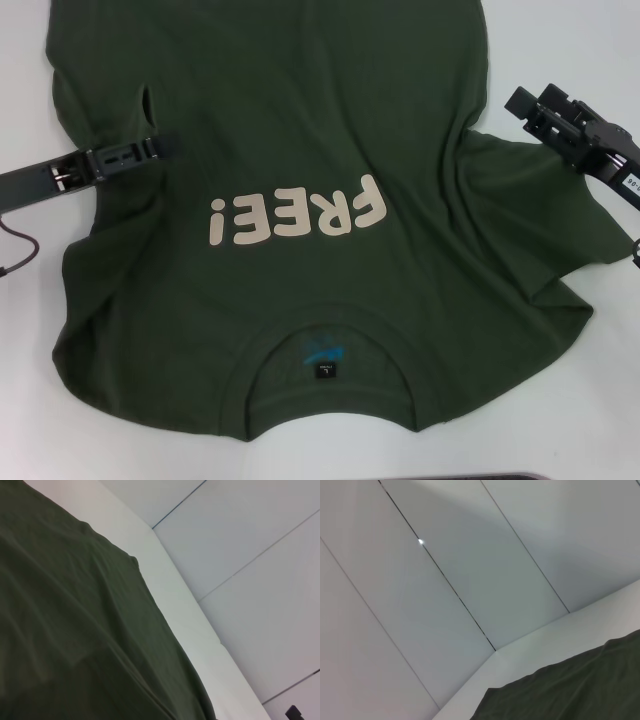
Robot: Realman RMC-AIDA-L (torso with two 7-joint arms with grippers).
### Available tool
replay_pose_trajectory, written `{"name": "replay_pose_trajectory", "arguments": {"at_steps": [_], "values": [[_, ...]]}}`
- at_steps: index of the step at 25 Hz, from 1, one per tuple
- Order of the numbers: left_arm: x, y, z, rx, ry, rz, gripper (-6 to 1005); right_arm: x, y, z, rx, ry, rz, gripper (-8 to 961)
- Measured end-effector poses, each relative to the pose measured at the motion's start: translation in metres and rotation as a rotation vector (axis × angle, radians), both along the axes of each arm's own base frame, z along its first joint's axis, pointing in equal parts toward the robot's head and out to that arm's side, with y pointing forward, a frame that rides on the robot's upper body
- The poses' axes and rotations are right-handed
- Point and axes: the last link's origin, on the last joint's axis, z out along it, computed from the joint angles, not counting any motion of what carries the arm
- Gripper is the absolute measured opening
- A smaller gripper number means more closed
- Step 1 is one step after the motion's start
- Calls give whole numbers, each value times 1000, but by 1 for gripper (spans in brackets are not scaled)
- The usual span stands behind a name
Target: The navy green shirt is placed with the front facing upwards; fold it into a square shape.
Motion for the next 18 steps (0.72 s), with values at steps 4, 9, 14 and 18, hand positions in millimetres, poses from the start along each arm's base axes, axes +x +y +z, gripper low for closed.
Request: {"name": "replay_pose_trajectory", "arguments": {"at_steps": [4,9,14,18], "values": [[3,-1,-4,10,6,-29,723,0,0,0,0,0,-1,882],[8,0,-10,67,60,-143,723,0,0,0,-1,1,0,882],[13,2,-20,113,108,-217,722,-1,0,0,0,3,4,883],[12,5,-26,168,158,-247,722,-1,0,0,0,4,5,883]]}}
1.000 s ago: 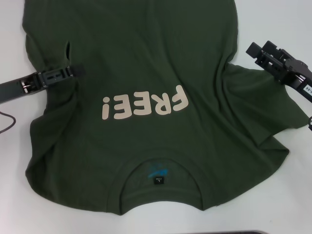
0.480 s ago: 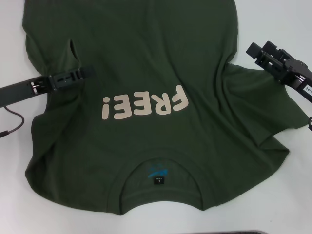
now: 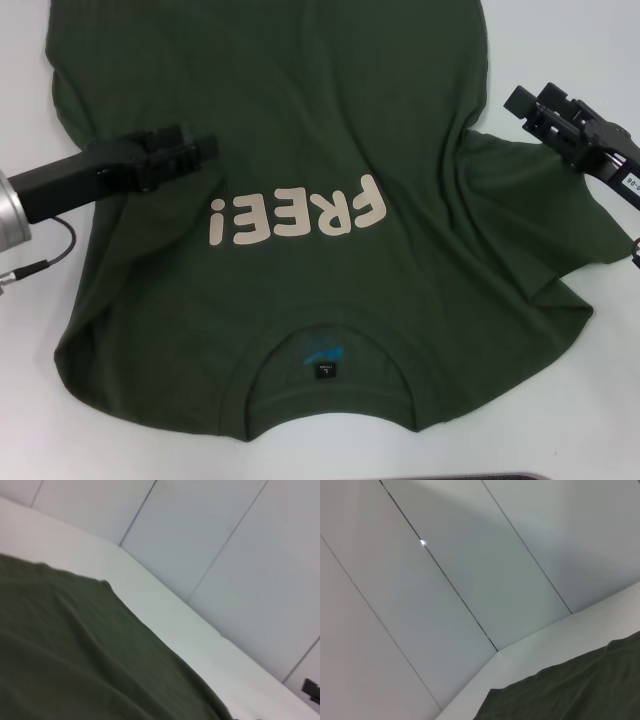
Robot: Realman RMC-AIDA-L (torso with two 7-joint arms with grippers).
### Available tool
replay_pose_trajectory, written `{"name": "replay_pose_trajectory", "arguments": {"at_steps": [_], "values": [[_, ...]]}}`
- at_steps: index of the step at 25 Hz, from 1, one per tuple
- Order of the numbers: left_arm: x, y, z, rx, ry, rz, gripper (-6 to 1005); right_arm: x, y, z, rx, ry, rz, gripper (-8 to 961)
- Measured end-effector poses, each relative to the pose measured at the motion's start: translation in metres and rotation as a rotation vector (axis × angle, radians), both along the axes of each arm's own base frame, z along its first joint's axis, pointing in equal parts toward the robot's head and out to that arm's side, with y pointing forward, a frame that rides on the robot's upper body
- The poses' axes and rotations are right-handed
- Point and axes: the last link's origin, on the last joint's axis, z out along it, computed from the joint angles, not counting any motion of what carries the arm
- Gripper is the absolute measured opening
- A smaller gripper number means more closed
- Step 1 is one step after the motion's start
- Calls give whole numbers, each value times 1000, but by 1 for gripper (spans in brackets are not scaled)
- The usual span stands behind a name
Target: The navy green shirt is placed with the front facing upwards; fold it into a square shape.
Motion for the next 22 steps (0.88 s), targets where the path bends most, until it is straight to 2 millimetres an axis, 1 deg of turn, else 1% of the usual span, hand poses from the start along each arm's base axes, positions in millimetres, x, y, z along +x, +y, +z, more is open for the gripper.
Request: {"name": "replay_pose_trajectory", "arguments": {"at_steps": [5,8,9,10,15,19,22], "values": [[0,-1,-2,70,-15,-30,722,0,1,1,6,4,-2,882],[-3,-1,6,116,-45,-13,722,0,1,1,8,5,-3,881],[-8,-1,11,139,-45,4,722,0,1,1,8,5,-4,881],[-8,-1,11,139,-45,4,722,0,1,1,8,3,-6,881],[-27,-5,24,161,-10,56,722,2,1,1,10,0,-14,884],[-40,-14,34,152,10,84,721,3,2,1,12,-1,-22,883],[-46,-21,37,128,16,90,721,3,2,1,8,5,-28,882]]}}
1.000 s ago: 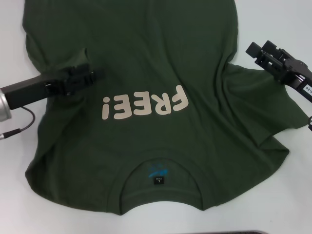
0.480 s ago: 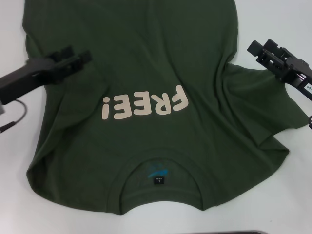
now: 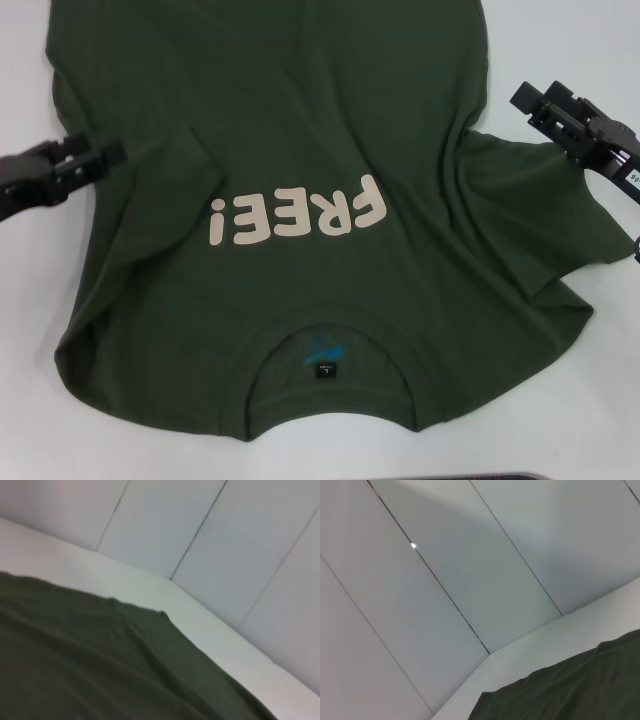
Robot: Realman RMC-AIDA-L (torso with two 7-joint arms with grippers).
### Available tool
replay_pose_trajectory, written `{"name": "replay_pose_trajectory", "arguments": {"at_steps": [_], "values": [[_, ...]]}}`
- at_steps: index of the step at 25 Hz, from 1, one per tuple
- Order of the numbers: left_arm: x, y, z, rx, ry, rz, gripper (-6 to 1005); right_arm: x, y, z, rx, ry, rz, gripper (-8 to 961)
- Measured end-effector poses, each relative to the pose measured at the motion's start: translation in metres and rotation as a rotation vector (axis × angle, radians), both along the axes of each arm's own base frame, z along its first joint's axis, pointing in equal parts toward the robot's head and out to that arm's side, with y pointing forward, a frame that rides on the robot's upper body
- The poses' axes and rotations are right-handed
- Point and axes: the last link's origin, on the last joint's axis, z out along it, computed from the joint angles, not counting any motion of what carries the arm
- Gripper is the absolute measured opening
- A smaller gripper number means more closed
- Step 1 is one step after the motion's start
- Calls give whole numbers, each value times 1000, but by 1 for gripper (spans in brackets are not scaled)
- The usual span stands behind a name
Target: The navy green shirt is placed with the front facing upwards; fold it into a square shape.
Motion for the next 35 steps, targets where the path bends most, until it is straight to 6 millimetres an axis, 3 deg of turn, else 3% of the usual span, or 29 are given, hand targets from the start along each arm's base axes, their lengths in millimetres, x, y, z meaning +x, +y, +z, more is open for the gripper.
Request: {"name": "replay_pose_trajectory", "arguments": {"at_steps": [13,32,35], "values": [[-15,-30,-4,-177,17,39,723,2,1,-1,-3,-7,-14,883],[-22,-34,-5,-248,39,96,722,3,0,-3,-13,-18,-12,883],[-17,-31,-13,-284,50,82,722,3,-1,-3,-13,-17,-12,883]]}}
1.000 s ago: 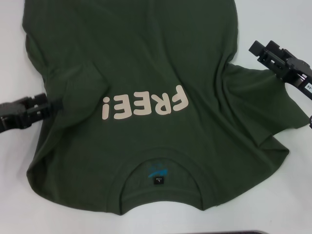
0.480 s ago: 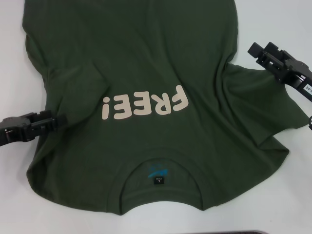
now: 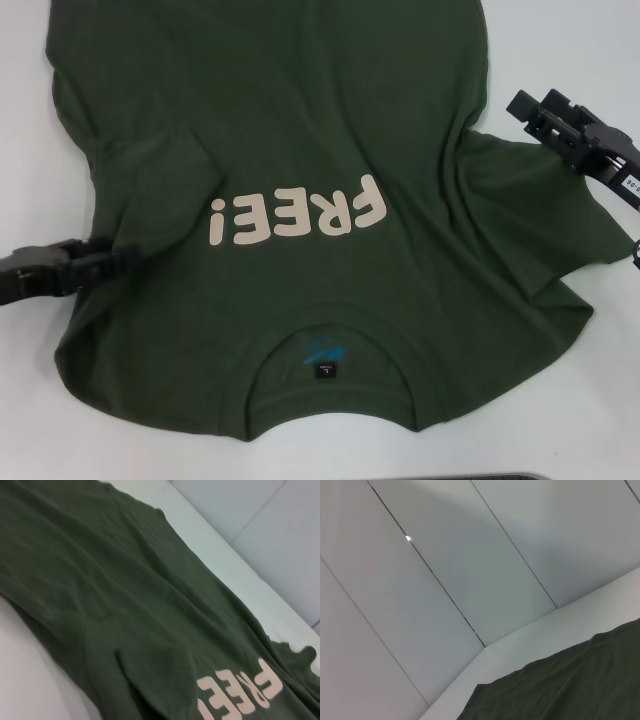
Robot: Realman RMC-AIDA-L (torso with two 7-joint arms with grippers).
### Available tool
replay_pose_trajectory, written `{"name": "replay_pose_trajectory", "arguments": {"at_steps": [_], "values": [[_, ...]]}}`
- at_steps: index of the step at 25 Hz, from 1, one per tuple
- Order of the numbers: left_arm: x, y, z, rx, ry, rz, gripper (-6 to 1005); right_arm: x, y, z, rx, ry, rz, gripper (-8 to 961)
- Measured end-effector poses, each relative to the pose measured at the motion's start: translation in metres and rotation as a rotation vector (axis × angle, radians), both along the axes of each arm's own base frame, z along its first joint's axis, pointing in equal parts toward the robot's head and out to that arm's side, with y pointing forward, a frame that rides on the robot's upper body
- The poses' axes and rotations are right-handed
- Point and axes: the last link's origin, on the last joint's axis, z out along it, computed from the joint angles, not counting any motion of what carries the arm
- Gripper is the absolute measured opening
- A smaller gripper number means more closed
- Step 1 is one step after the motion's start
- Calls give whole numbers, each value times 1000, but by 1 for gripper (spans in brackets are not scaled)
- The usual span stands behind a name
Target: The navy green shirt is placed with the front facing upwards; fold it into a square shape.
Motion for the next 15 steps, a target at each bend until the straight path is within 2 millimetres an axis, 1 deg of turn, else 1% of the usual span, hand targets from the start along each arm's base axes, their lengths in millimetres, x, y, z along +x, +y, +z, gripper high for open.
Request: {"name": "replay_pose_trajectory", "arguments": {"at_steps": [1,7,15], "values": [[0,0,-1,-2,0,-1,721,0,0,0,0,0,1,883],[17,1,-12,-52,-35,-71,721,0,-1,0,0,2,2,882],[42,-10,-32,-187,-80,-207,723,-1,-1,0,-1,2,4,882]]}}
